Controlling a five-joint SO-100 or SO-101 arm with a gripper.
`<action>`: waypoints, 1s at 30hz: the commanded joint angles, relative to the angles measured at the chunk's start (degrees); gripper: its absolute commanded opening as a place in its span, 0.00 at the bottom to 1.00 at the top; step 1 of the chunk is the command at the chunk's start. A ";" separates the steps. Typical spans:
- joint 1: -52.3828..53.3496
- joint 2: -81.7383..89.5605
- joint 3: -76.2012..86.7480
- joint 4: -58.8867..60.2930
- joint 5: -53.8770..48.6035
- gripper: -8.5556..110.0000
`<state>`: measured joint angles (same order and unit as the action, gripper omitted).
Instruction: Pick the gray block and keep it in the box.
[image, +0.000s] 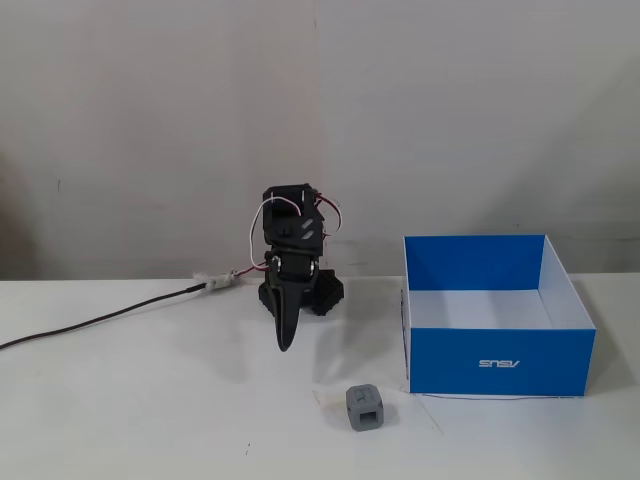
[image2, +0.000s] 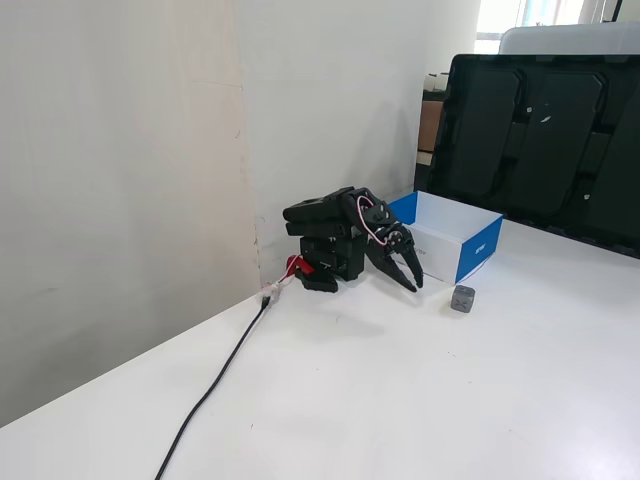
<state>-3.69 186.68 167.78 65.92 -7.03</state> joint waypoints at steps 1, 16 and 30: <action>-2.37 7.65 -6.68 0.09 0.35 0.07; -20.30 -50.01 -28.74 -8.61 11.07 0.20; -18.54 -94.39 -47.90 -16.08 13.18 0.29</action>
<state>-22.24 91.93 123.84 50.54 5.62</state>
